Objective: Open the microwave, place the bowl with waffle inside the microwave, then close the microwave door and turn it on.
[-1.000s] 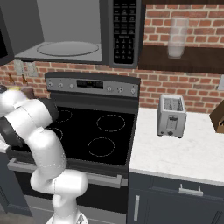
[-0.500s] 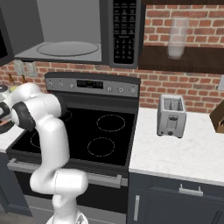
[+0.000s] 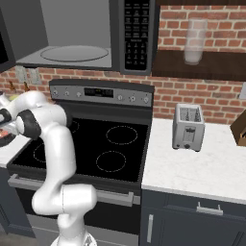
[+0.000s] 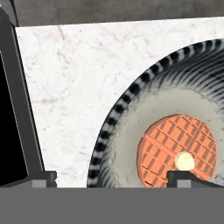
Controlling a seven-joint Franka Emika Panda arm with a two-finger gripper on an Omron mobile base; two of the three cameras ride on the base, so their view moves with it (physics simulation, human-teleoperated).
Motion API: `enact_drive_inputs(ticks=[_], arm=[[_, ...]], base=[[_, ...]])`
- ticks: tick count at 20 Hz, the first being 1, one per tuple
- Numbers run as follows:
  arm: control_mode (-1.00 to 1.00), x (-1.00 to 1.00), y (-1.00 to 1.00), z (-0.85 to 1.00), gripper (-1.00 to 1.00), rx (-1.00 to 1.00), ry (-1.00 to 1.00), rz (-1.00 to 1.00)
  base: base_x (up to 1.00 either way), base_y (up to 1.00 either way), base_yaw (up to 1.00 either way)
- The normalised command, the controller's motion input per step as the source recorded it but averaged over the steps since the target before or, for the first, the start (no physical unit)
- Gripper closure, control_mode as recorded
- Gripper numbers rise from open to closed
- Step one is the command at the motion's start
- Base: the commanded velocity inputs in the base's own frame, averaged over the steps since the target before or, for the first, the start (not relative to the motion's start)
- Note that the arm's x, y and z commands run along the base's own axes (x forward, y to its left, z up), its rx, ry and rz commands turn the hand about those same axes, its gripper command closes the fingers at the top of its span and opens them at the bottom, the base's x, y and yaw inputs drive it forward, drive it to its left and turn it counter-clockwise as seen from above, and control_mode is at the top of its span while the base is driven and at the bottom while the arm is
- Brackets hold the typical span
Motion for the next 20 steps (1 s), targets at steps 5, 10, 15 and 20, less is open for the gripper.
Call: enact_drive_inputs(ticks=[5, 10, 15, 20], arm=[[-1.0, 0.0, 0.0, -0.24, -1.0, -0.08, 0.06, 0.0], [-1.0, 0.05, 0.01, -0.32, -1.0, -0.07, 0.03, 0.0], [-1.0, 0.24, 0.11, -0.41, -1.0, -0.05, 0.0, 0.0], [-1.0, 0.2, 0.12, -0.37, -1.0, -0.03, 0.0, 0.0]], base=[[0.0, 0.0, 0.0], [0.0, 0.0, 0.0], [0.0, 0.0, 0.0], [0.0, 0.0, 0.0]])
